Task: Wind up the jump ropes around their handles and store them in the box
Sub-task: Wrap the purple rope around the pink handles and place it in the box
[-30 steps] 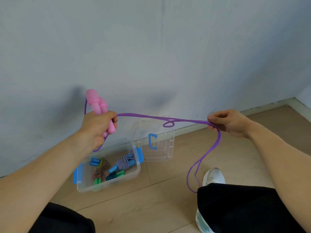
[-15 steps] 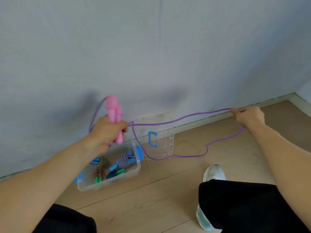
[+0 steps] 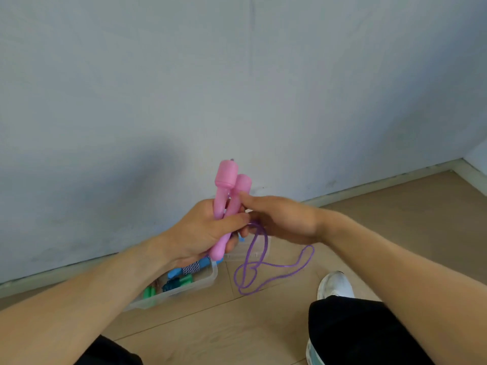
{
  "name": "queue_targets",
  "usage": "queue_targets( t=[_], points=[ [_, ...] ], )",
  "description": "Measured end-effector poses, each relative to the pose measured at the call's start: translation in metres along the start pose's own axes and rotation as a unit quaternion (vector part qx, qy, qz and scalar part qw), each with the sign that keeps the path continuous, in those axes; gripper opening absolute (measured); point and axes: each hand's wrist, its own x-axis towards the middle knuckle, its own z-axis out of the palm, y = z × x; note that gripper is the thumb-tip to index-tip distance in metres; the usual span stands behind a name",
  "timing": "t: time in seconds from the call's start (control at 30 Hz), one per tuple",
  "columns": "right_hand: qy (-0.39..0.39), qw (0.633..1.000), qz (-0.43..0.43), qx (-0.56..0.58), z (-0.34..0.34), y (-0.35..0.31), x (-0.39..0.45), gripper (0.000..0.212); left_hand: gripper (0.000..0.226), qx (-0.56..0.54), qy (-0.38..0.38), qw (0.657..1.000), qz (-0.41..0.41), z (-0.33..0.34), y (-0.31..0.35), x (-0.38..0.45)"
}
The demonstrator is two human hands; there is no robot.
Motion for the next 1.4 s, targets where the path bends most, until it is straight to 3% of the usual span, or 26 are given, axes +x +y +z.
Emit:
queue_targets(
  t=[0.07, 0.13, 0.27, 0.33, 0.4, 0.47, 0.5, 0.53, 0.6, 0.67, 0.73, 0.8, 0.97, 1.07, 1.23, 1.33, 1.4],
  points=[
    [-0.026, 0.999, -0.013, 0.021, 0.009, -0.005, 0.002, 0.042, 0.016, -0.008, -0.017, 1.0, -0.002, -0.002, 0.005, -0.002],
    [-0.043, 0.998, -0.015, -0.038, 0.005, -0.008, 0.003, 0.033, 0.017, -0.027, -0.02, 0.999, -0.018, -0.006, 0.009, -0.004],
    [0.035, 0.983, 0.06, -0.168, -0.033, 0.006, 0.005, 0.028, 0.016, -0.023, 0.021, 0.999, -0.03, -0.021, 0.01, -0.004],
    [0.097, 0.948, 0.11, -0.283, -0.053, 0.017, 0.004, 0.027, 0.014, -0.018, 0.024, 0.999, -0.019, -0.028, 0.015, -0.008],
    [0.127, 0.886, 0.189, -0.405, -0.07, 0.028, 0.001, 0.029, 0.022, -0.041, -0.031, 0.998, -0.033, -0.034, 0.019, -0.016],
    [0.142, 0.846, 0.23, -0.46, -0.076, 0.037, -0.002, 0.054, 0.026, -0.043, -0.112, 0.991, -0.059, -0.034, 0.025, -0.025],
    [0.155, 0.86, 0.199, -0.443, -0.074, 0.036, -0.002, 0.071, 0.022, -0.059, -0.154, 0.984, -0.065, -0.033, 0.026, -0.027],
    [0.166, 0.897, 0.133, -0.388, -0.07, 0.03, -0.001, 0.081, 0.017, -0.088, -0.191, 0.975, -0.073, -0.033, 0.026, -0.027],
    [0.141, 0.971, -0.034, -0.188, -0.056, 0.012, 0.0, 0.082, 0.014, -0.136, -0.257, 0.952, -0.1, -0.03, 0.025, -0.027],
    [0.074, 0.988, -0.134, -0.022, -0.042, -0.008, -0.001, 0.076, 0.018, -0.156, -0.303, 0.933, -0.116, -0.027, 0.024, -0.027],
    [0.005, 0.983, -0.169, 0.078, -0.032, -0.021, -0.006, 0.065, 0.021, -0.164, -0.331, 0.922, -0.118, -0.026, 0.023, -0.026],
    [-0.022, 0.98, -0.152, 0.127, -0.028, -0.026, -0.009, 0.053, 0.022, -0.17, -0.347, 0.914, -0.122, -0.024, 0.022, -0.024],
    [0.051, 0.977, -0.147, 0.145, -0.027, -0.021, -0.004, 0.038, 0.023, -0.211, -0.349, 0.901, -0.147, -0.026, 0.021, -0.023],
    [0.052, 0.963, -0.166, 0.205, -0.033, -0.02, -0.002, 0.046, 0.017, -0.254, -0.364, 0.886, -0.134, -0.027, 0.028, -0.023],
    [-0.011, 0.901, -0.222, 0.372, -0.028, -0.014, 0.007, 0.05, 0.009, -0.285, -0.389, 0.871, -0.091, -0.027, 0.039, -0.022],
    [0.05, 0.913, -0.204, 0.35, -0.012, -0.015, 0.021, 0.033, 0.009, -0.314, -0.362, 0.874, -0.072, -0.03, 0.037, -0.018],
    [0.138, 0.923, -0.172, 0.316, 0.005, -0.015, 0.03, 0.036, 0.009, -0.307, -0.31, 0.898, -0.064, -0.032, 0.037, -0.016]
  ],
)
